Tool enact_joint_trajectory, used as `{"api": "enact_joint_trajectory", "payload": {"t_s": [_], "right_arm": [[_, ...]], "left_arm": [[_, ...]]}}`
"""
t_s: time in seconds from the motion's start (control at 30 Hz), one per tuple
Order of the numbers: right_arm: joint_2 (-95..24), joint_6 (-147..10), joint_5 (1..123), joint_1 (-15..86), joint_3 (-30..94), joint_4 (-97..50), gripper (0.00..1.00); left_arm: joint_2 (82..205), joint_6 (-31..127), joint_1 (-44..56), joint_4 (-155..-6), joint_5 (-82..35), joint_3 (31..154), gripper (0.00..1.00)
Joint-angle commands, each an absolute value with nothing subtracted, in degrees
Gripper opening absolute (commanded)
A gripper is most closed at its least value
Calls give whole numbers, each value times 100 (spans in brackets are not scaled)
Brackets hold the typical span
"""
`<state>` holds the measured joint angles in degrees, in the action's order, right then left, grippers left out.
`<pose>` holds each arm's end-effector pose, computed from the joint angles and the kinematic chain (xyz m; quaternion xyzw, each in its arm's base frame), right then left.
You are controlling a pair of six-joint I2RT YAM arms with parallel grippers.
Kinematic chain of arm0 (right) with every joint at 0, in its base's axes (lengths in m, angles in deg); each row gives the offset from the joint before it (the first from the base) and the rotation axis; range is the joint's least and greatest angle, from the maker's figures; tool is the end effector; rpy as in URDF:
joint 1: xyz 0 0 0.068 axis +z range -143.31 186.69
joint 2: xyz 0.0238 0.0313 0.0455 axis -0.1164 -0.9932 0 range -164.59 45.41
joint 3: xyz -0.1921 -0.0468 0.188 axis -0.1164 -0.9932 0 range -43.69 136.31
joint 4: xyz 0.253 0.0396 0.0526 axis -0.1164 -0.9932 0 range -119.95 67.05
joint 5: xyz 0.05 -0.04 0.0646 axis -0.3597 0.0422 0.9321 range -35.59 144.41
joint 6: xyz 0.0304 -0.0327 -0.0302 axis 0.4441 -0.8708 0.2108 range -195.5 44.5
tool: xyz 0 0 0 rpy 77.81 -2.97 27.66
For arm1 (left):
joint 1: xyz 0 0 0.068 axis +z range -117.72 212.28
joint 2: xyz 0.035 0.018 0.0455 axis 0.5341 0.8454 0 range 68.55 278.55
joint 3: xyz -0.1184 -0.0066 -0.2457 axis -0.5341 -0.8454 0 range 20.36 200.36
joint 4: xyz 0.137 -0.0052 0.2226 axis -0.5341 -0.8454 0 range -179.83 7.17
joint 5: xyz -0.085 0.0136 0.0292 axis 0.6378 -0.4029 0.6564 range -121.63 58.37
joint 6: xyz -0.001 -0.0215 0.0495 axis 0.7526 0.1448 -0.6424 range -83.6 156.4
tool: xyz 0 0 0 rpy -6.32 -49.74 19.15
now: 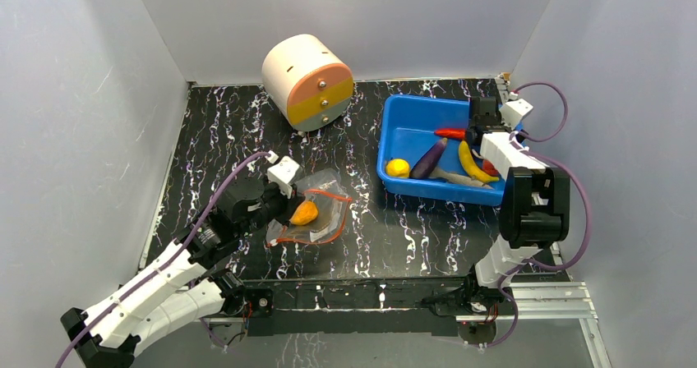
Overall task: Place the food in the zip-top bag and seal the zipper
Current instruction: Pick up the fake fruit from the bin.
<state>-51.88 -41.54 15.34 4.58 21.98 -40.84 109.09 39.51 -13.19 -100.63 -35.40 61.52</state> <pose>0.3586 -0.0357 0.2207 0.3837 0.8049 -0.2121 0.3998 0.1197 -0.1184 0.3154 0.2724 0.7570 -0.2199 0.5517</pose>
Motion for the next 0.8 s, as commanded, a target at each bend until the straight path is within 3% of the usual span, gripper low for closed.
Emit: {"api": "enact_joint_trajectory", "payload": {"t_s": [0.0,0.23,0.77], "right_arm": [[-4954,-3907,1202,279,2401,-4275,87],[-5087,-3753,1295,232,2279,-4261,88],[-5364,-3998,1762,163,1885,-3766,70]], "left_arm": [[10936,3918,-1298,-10041,-3445,6164,0],[10974,3909,-1298,-10039,-3474,6150,0],[11067,3869,-1298,-10088,-3475,6181,0]]}}
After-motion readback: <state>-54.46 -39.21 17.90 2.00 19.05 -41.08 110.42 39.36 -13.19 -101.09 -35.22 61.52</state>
